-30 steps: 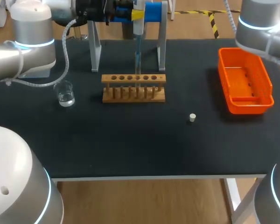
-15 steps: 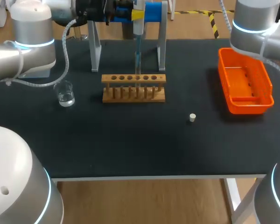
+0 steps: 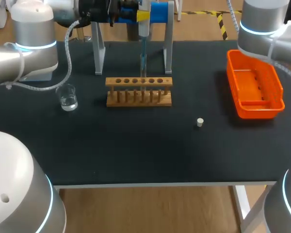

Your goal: Invert the test tube, pick up the pipette, mount the tip to pipette, aspirate from beaker and dispense into the tube, eject the tip, return the pipette, and cap with the stopper.

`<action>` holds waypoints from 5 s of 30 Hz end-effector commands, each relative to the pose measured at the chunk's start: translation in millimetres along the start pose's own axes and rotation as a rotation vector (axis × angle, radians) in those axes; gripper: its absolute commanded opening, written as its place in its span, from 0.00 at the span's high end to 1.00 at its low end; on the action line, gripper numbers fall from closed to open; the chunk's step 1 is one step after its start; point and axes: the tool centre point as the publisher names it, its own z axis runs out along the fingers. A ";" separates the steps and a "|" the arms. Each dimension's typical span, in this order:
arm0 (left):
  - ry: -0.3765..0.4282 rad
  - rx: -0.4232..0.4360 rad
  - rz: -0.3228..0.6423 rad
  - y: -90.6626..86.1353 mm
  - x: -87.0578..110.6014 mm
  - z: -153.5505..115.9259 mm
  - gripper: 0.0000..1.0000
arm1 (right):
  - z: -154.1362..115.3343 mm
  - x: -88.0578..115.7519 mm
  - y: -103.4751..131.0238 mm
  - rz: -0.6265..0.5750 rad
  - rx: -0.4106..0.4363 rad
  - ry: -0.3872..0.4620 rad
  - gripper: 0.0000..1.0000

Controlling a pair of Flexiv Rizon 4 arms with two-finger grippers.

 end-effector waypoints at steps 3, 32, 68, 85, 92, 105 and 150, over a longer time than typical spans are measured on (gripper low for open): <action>0.006 0.001 0.001 -0.9 -1.9 -0.7 1.00 | -1.0 0.7 -1.9 -0.003 -0.001 0.004 1.00; 0.006 0.001 0.001 -0.9 -1.9 -0.7 1.00 | -0.4 -1.2 -15.7 -0.002 0.019 -0.004 1.00; 0.006 0.001 0.001 -0.9 -1.9 -0.7 1.00 | -4.3 2.9 2.2 -0.033 -0.019 -0.006 1.00; 0.006 0.001 0.001 -0.9 -1.9 -0.7 1.00 | -87.0 29.4 11.1 -0.134 -0.114 -0.060 0.14; 0.006 0.001 0.001 -0.9 -1.9 -0.7 1.00 | -108.2 44.8 -8.7 -0.156 -0.086 -0.070 0.00; 0.006 0.001 0.001 -0.9 -1.9 -0.7 1.00 | -115.0 48.4 -106.7 -0.086 0.057 -0.172 0.00; 0.006 0.001 0.001 -0.9 -1.9 -0.7 1.00 | -17.5 -3.2 -240.9 -0.115 0.102 -0.048 0.00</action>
